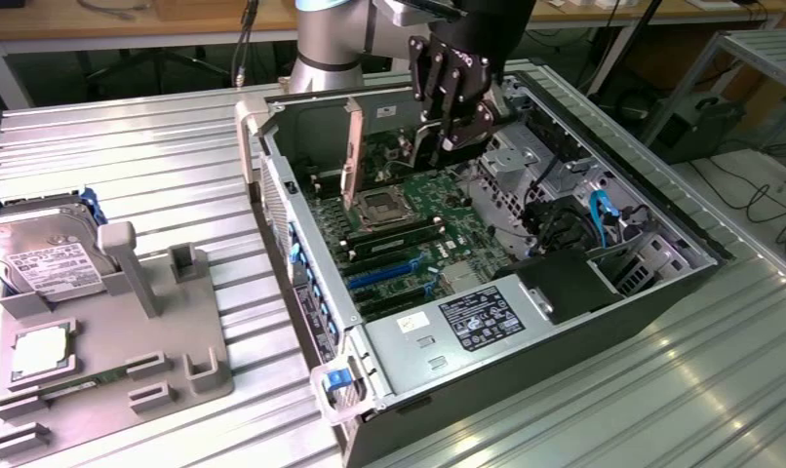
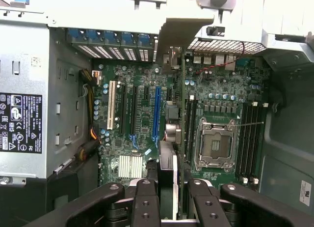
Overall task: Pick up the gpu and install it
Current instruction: 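Insert the gpu into the slot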
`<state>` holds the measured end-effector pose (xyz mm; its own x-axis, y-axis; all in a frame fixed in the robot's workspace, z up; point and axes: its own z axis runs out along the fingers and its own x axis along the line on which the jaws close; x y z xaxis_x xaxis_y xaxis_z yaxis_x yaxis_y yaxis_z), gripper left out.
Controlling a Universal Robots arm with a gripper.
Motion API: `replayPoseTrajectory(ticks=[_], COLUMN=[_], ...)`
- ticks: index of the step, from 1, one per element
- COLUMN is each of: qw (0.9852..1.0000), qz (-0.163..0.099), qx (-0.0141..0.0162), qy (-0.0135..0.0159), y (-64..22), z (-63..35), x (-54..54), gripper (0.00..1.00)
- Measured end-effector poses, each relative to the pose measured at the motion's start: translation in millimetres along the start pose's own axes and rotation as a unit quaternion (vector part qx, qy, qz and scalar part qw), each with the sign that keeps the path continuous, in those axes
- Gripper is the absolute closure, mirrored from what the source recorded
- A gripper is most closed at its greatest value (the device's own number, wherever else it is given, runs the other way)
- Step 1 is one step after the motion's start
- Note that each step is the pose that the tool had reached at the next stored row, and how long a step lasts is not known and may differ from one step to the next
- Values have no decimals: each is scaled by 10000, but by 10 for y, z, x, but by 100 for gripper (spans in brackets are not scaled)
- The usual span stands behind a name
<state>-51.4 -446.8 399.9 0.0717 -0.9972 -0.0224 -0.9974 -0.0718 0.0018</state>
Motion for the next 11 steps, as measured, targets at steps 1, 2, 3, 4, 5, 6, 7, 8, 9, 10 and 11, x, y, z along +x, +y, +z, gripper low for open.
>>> replayPoseTrajectory(ticks=[1, 2, 3, 4, 5, 6, 7, 8, 9, 10, 11], qw=[10000, 10000, 10000, 10000, 10000, 10000, 10000, 10000, 10000, 10000, 10000], qz=[0, 0, 1, 1, 0, 0, 0, 0, 0, 0, 0], qx=[0, 0, 0, 0, 0, 0, 0, 0, 0, 0, 0], qy=[-1, -1, -1, -1, -1, -1, -1, -2, -2, -2, -2], y=[0, 0, 0, 0, 0, 0, 0, 0, 0, 0, 0], z=[5, 10, 20, 26, 32, 38, 43, 48, 54, 62, 71], x=[0, 0, 1, 0, 1, 1, 2, 3, 3, 4, 4], gripper=[73, 73, 73, 73, 73, 73, 73, 73, 73, 73, 73])
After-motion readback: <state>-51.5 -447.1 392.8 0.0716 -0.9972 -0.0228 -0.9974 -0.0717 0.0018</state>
